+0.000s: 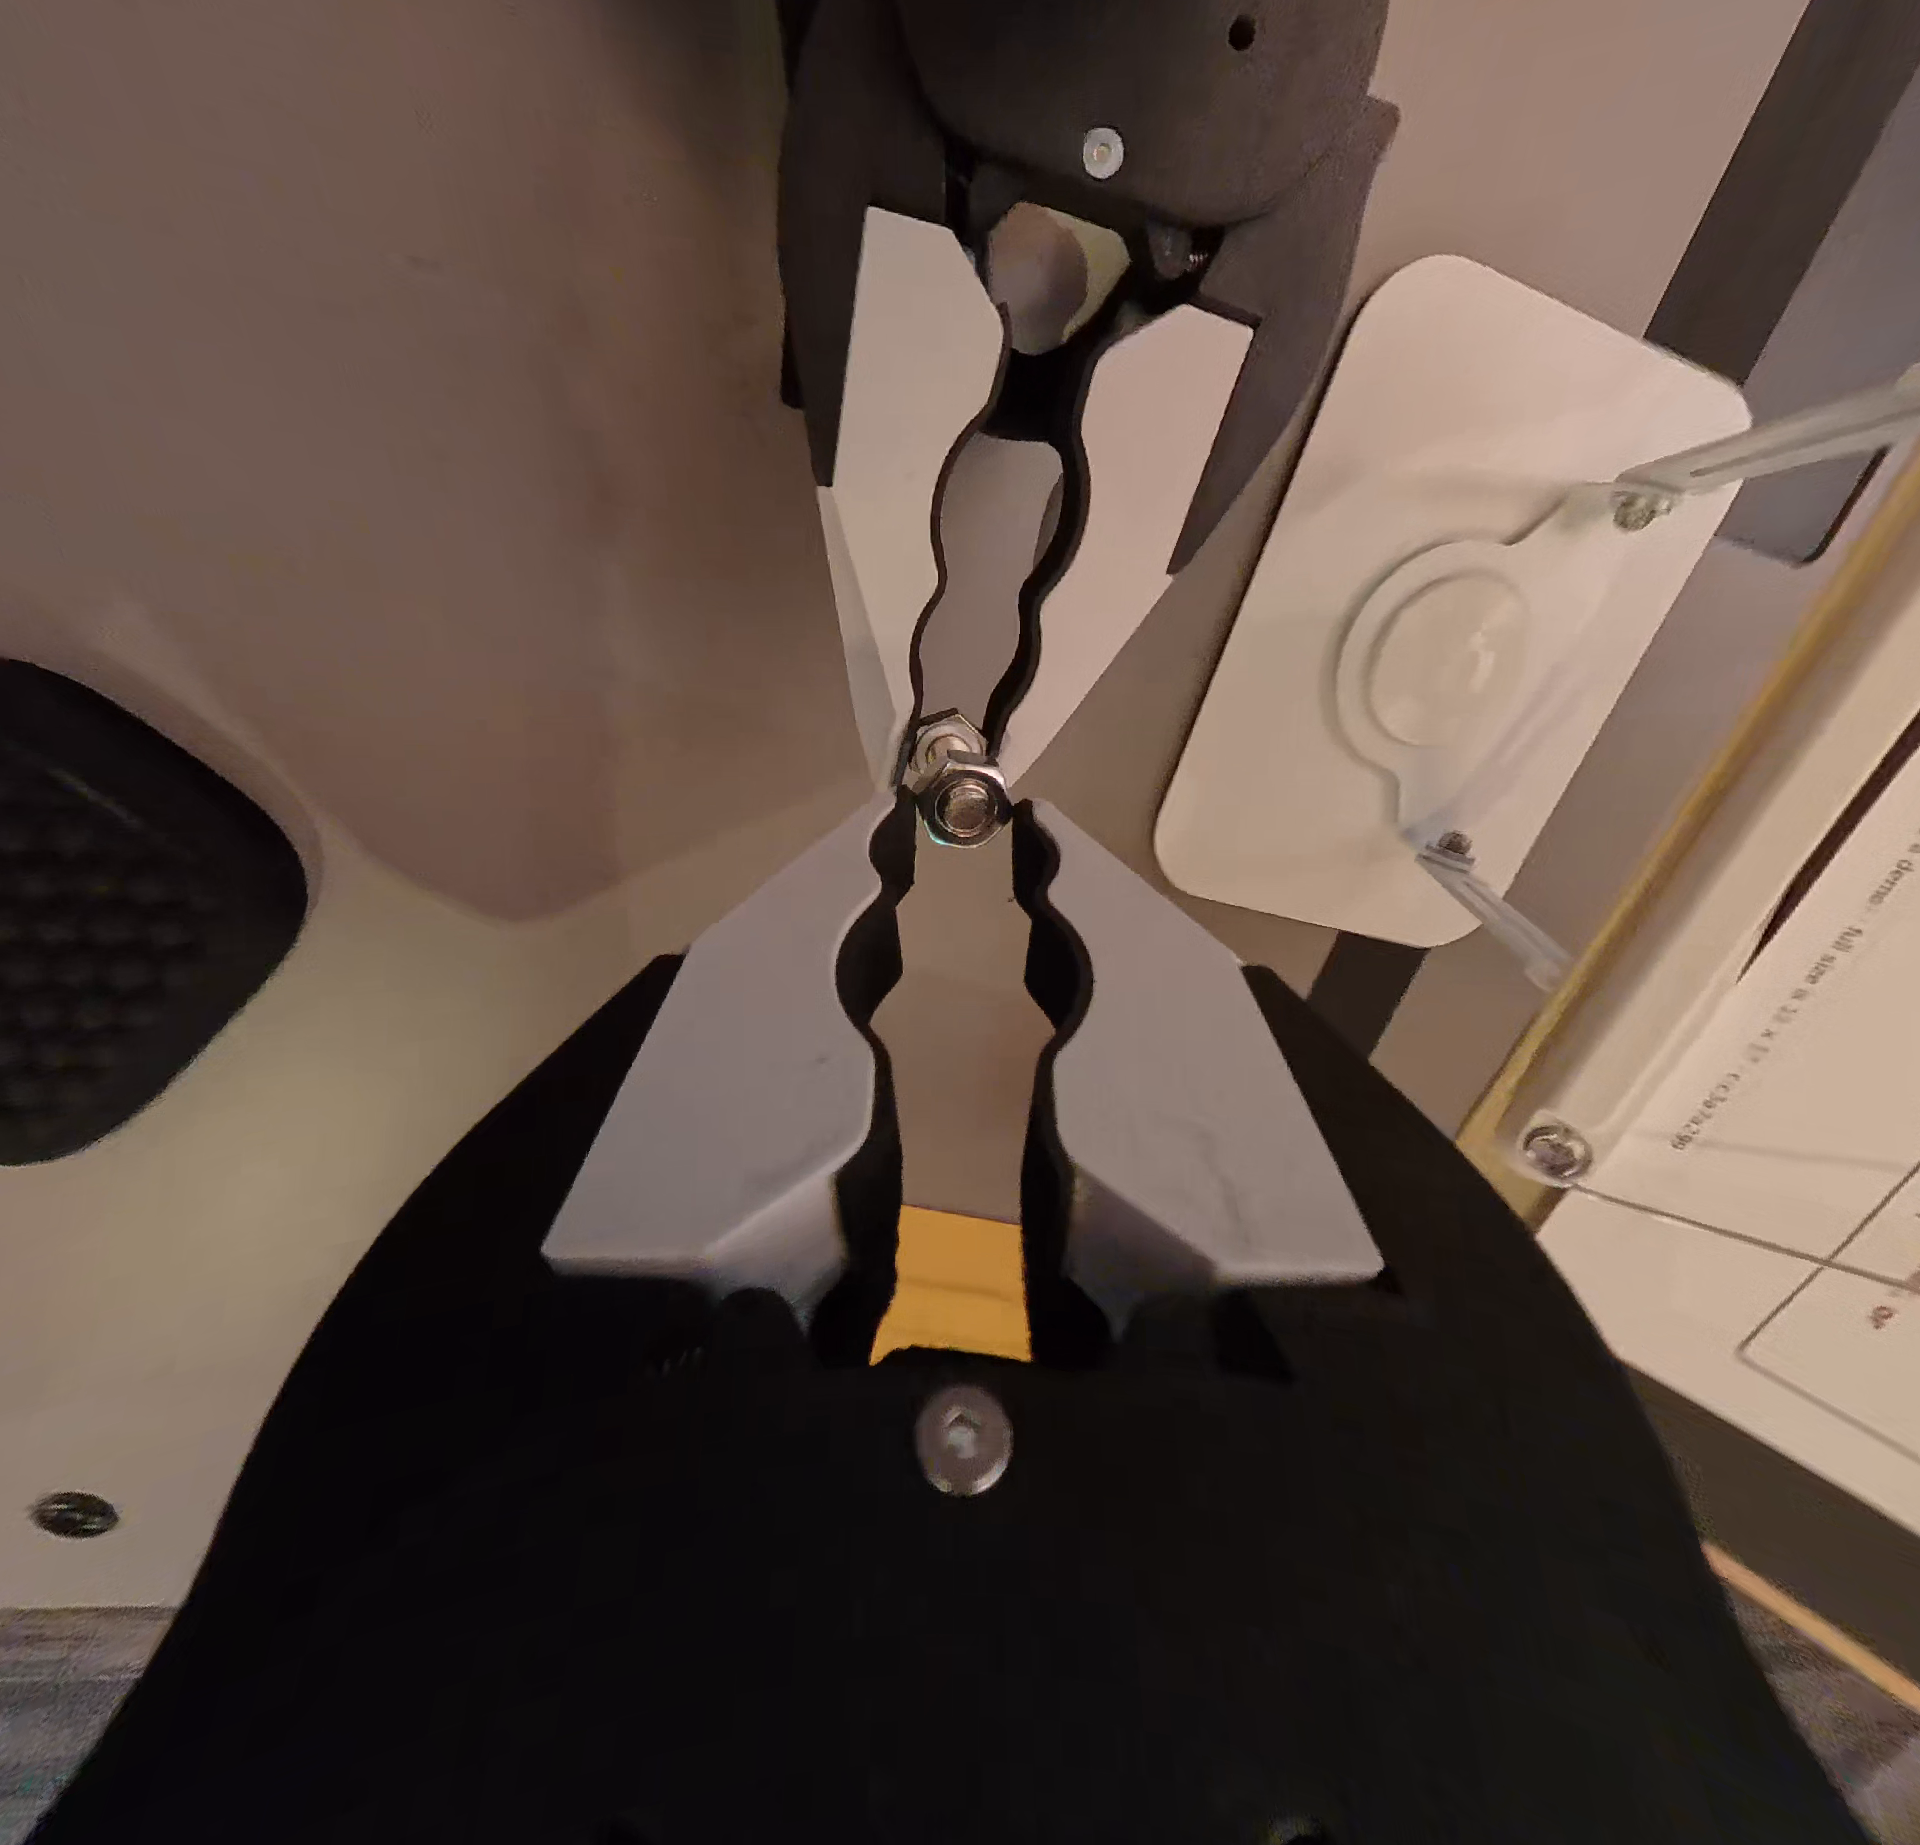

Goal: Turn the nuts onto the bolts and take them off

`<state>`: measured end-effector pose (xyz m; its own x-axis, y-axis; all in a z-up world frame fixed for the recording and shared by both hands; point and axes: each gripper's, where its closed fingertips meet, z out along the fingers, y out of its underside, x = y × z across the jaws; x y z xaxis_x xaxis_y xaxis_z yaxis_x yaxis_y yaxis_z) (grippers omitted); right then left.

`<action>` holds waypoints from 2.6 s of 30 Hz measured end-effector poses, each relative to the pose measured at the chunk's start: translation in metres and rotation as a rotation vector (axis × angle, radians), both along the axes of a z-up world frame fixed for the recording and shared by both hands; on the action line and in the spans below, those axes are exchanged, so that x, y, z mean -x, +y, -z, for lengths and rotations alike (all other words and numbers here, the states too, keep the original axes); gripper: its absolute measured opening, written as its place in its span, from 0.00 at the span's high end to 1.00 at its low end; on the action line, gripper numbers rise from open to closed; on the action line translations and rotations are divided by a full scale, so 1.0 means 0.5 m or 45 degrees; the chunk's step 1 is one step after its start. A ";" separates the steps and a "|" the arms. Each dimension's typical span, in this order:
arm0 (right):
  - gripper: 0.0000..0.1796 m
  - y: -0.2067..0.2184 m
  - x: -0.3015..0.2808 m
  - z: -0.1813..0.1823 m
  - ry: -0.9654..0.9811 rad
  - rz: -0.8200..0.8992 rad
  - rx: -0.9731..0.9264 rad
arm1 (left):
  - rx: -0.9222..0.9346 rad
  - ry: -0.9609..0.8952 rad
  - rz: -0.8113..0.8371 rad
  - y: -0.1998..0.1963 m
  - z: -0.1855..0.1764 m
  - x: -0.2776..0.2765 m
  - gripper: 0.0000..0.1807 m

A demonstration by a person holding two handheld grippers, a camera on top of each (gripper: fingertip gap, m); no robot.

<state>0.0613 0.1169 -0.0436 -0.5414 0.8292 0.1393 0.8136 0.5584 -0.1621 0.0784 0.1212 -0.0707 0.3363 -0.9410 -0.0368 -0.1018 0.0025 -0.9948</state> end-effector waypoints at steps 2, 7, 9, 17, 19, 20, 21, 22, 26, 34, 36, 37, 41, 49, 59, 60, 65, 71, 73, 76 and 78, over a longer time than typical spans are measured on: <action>0.91 0.002 -0.001 0.000 -0.014 0.150 0.074 | -0.001 0.002 -0.003 0.000 0.000 0.000 0.92; 0.89 0.001 0.007 0.002 -0.002 0.656 0.378 | 0.004 -0.007 -0.015 0.005 -0.001 0.007 0.92; 0.80 0.001 0.006 0.002 0.009 0.678 0.415 | 0.003 -0.010 -0.012 0.004 -0.002 0.005 0.92; 0.81 0.014 0.000 -0.004 0.053 0.167 0.096 | 0.006 -0.009 -0.008 0.004 -0.002 0.005 0.92; 0.84 0.007 0.001 -0.003 0.050 0.051 0.050 | 0.004 -0.006 -0.006 0.003 -0.001 0.003 0.92; 0.86 0.006 0.003 -0.002 0.049 0.017 0.032 | 0.004 -0.006 -0.006 0.003 -0.001 0.003 0.92; 0.88 0.005 0.003 -0.001 0.044 -0.006 0.021 | 0.004 -0.006 -0.006 0.003 -0.002 0.004 0.92; 0.90 0.005 0.001 0.001 0.031 -0.018 0.014 | 0.004 -0.007 -0.008 0.004 -0.002 0.004 0.92; 0.91 0.005 -0.002 0.004 0.013 0.048 0.060 | 0.003 -0.005 -0.011 0.004 -0.001 0.005 0.92; 0.82 -0.006 0.001 0.003 -0.001 0.633 0.402 | 0.005 -0.009 -0.011 0.005 -0.001 0.005 0.92; 0.76 0.000 -0.001 -0.003 0.024 0.599 0.362 | 0.001 -0.004 -0.012 0.005 -0.002 0.005 0.92; 0.76 0.001 -0.001 -0.009 0.048 0.560 0.344 | 0.003 -0.009 -0.012 0.005 -0.002 0.006 0.92; 0.72 0.009 -0.009 -0.022 0.125 0.507 0.323 | 0.003 -0.021 -0.014 0.006 -0.007 0.009 0.92; 0.70 0.004 -0.006 -0.012 0.454 0.549 0.473 | 0.018 -0.081 -0.007 0.004 -0.024 0.016 0.92; 0.82 -0.001 0.025 -0.011 0.876 0.691 0.628 | 0.017 -0.079 -0.015 0.003 -0.026 0.007 0.92; 0.84 -0.002 0.029 -0.009 0.902 0.696 0.647 | 0.018 -0.079 -0.014 0.002 -0.026 0.006 0.92; 0.91 -0.011 0.040 -0.005 0.998 0.682 0.706 | 0.020 -0.094 -0.008 0.000 -0.030 0.007 0.92; 0.92 -0.008 0.042 -0.022 1.123 0.693 0.765 | 0.026 -0.153 -0.009 -0.001 -0.045 0.006 0.92; 0.92 -0.003 0.034 -0.034 1.149 0.707 0.766 | 0.032 -0.180 -0.016 0.001 -0.050 0.009 0.88; 0.92 0.011 0.002 -0.067 1.208 0.731 0.726 | 0.037 -0.190 -0.036 0.006 -0.053 0.012 0.82; 0.92 0.033 -0.040 -0.089 1.223 0.790 0.664 | 0.042 -0.188 -0.039 0.008 -0.051 0.013 0.82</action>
<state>0.0812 0.1336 0.0008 0.0970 0.9823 -0.1604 0.3469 -0.1844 -0.9196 0.0720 0.1251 -0.0451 0.3645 -0.9301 0.0459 0.0459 -0.0313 -0.9985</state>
